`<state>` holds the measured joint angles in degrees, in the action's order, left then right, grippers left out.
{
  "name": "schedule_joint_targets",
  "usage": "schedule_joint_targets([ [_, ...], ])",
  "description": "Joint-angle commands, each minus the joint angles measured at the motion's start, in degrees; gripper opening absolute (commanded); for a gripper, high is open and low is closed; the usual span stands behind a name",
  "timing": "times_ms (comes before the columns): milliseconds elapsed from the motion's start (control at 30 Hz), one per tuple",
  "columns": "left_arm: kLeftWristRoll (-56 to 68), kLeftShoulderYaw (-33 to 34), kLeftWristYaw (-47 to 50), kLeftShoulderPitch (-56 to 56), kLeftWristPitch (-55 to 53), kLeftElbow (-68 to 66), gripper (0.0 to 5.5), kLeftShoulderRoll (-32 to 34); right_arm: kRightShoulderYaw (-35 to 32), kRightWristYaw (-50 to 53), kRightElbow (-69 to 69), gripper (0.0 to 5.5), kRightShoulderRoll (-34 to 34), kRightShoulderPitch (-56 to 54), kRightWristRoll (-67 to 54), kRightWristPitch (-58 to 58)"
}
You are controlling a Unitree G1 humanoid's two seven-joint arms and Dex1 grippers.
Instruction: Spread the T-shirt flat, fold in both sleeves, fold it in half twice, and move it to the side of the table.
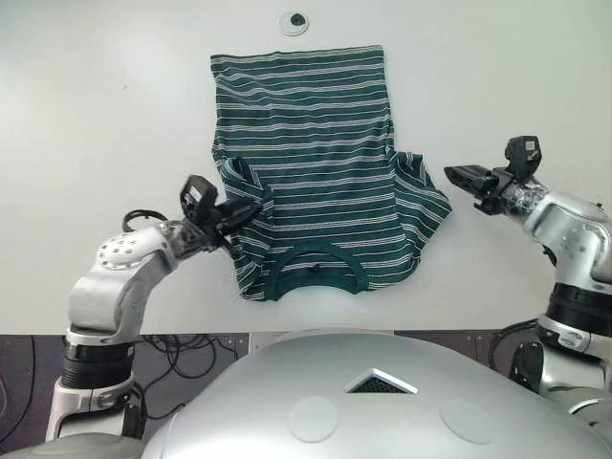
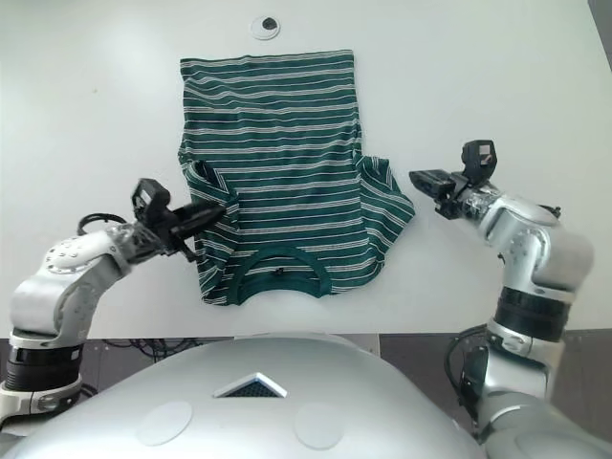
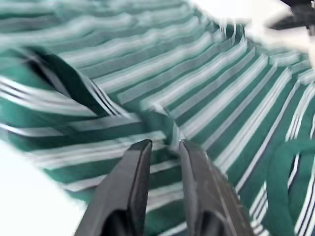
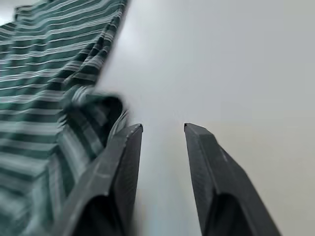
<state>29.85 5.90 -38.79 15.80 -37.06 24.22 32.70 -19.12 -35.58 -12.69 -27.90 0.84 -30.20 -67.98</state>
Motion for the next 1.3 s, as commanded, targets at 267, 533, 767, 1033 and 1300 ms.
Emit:
schedule_joint_targets([
  [267,2.48,2.96,2.77,0.75,-0.98,2.41,0.99,-0.41,0.17,-0.62,-1.12,1.52,-5.04,4.75,-5.11,-9.66],
  [533,1.98,2.18,2.47,-0.09,-0.65,1.14,0.99,0.19,1.34,0.46,-1.23,0.58,-3.40,5.66,-6.57,-8.13],
  [767,1.53,1.79,2.91,1.62,-0.15,1.38,0.99,-0.40,2.46,-1.51,-6.47,0.02,-6.89,3.85,-7.14,-0.46],
  [1033,0.60,-0.63,4.03,0.54,0.02,0.70,0.99,-1.94,14.24,-4.20,-17.17,0.02,-12.02,3.64,-6.53,2.90],
  [1300,-0.43,-1.65,3.07,-1.02,-0.10,-1.36,0.99,-1.01,22.32,0.17,-18.63,0.02,-7.30,1.86,-5.33,4.42],
])
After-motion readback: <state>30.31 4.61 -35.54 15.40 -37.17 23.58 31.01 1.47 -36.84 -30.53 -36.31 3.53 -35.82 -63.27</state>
